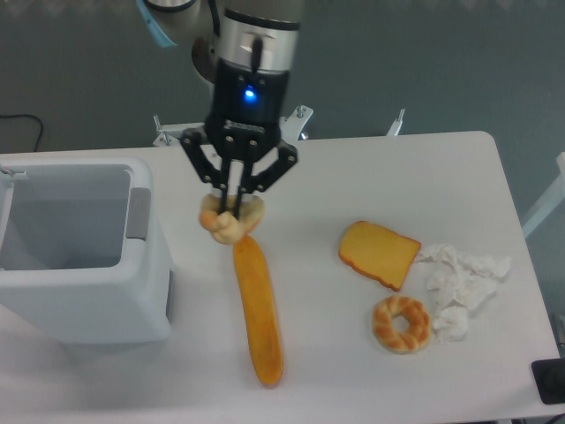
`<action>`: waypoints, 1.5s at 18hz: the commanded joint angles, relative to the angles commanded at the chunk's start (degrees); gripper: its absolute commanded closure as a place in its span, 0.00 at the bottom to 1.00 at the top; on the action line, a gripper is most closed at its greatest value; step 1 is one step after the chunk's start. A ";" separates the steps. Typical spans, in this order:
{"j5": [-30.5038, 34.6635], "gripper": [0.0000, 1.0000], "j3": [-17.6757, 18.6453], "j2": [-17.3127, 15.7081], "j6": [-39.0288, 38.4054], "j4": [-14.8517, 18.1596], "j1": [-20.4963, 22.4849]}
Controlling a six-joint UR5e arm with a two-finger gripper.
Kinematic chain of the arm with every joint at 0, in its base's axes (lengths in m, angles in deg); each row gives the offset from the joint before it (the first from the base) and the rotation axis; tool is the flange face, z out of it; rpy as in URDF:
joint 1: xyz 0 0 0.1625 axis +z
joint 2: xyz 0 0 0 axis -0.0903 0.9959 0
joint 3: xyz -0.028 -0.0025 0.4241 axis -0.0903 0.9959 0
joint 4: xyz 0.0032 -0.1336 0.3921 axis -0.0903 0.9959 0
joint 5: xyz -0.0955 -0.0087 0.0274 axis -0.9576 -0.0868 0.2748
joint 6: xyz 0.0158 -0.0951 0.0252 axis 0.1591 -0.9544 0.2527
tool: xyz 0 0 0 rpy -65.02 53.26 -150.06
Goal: Place the round bread in the trash can
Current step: 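Lift the twisted roll and carry it over the white trash bin, then lower the roll into the bin and open the gripper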
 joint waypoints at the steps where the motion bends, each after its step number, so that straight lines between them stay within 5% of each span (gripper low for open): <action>1: 0.00 1.00 0.00 -0.09 -0.52 0.00 -0.88; 14: -4.66 0.94 0.18 0.87 -1.58 -0.09 -9.67; 27: -4.66 0.89 1.93 0.61 -1.32 -0.09 -13.81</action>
